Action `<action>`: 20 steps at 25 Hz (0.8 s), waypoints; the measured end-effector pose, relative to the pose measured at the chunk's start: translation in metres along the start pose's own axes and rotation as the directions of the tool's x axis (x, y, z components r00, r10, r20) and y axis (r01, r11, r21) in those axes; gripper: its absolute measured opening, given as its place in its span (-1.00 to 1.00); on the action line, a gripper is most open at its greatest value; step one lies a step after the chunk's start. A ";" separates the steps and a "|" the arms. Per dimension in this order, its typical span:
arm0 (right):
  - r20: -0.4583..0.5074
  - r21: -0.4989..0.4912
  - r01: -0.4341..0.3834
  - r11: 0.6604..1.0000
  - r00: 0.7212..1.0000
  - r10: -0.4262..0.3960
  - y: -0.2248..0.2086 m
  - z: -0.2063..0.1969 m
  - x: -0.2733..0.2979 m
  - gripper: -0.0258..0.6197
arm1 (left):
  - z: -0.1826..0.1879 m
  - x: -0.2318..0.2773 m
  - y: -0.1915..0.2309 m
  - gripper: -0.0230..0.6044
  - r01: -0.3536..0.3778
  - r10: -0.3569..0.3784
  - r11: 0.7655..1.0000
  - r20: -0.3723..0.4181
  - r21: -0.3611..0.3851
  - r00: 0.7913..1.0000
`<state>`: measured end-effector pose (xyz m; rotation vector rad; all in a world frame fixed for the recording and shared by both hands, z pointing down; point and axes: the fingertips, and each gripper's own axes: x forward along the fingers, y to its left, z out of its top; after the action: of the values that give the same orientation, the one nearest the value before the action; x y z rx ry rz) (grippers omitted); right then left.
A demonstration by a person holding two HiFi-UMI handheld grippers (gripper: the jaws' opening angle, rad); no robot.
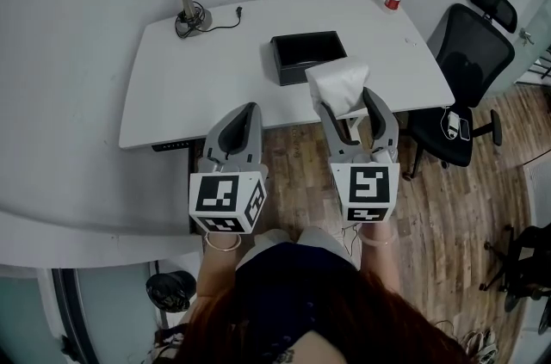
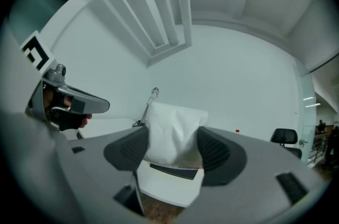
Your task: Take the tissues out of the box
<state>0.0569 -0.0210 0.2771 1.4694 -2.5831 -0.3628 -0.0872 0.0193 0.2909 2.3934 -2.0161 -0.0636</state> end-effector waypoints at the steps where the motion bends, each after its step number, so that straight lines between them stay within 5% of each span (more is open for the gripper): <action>1: 0.004 0.003 -0.001 1.000 1.000 0.001 0.000 -0.001 0.000 0.04 | 0.000 0.001 -0.001 -0.86 -0.001 0.001 1.000 0.002 0.000 1.000; 20: 0.087 0.033 -0.073 0.997 0.994 0.070 -0.061 -0.003 -0.024 0.04 | 0.012 0.019 -0.070 -0.86 -0.091 0.092 0.995 -0.004 0.027 0.996</action>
<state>0.1204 -0.0307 0.2626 1.3974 -2.7151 -0.3801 -0.0156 0.0125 0.2760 2.3099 -2.1346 -0.0286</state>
